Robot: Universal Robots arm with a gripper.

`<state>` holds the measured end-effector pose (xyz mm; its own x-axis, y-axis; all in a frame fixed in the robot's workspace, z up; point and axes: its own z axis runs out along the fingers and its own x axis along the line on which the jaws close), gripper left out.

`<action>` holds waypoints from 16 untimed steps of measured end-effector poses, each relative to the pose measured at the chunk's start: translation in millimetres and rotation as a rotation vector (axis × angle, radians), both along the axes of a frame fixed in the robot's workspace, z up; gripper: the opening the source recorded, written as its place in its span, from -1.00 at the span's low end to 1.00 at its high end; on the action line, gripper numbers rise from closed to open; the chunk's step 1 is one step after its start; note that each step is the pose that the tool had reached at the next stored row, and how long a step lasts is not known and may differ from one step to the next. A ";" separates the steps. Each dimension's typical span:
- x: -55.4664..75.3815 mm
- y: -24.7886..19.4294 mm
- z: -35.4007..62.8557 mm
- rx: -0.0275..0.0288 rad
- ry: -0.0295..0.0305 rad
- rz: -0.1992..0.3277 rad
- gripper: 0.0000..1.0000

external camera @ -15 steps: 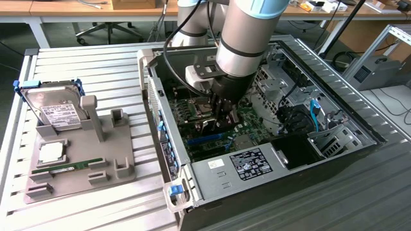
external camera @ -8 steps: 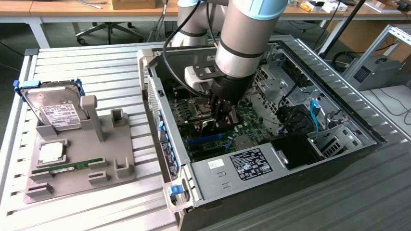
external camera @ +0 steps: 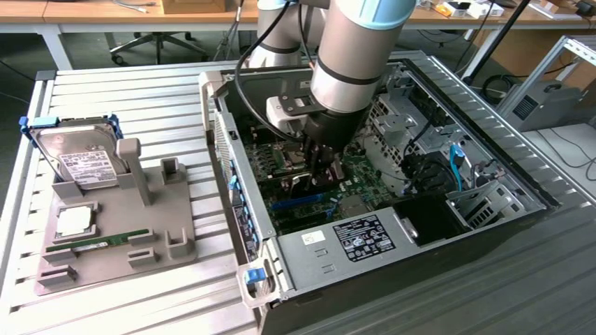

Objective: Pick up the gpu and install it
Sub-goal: 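Insert the gpu into the slot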

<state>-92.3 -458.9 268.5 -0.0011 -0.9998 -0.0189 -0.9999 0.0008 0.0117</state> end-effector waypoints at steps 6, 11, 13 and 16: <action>0.0 0.5 0.0 -0.0002 0.0001 0.000 -0.47; -0.3 0.1 -0.1 -0.0001 0.0000 0.000 -0.47; -0.4 0.0 -0.2 0.0000 0.0000 0.000 -0.47; -0.8 0.0 -1.4 -0.0003 0.0001 0.000 -0.47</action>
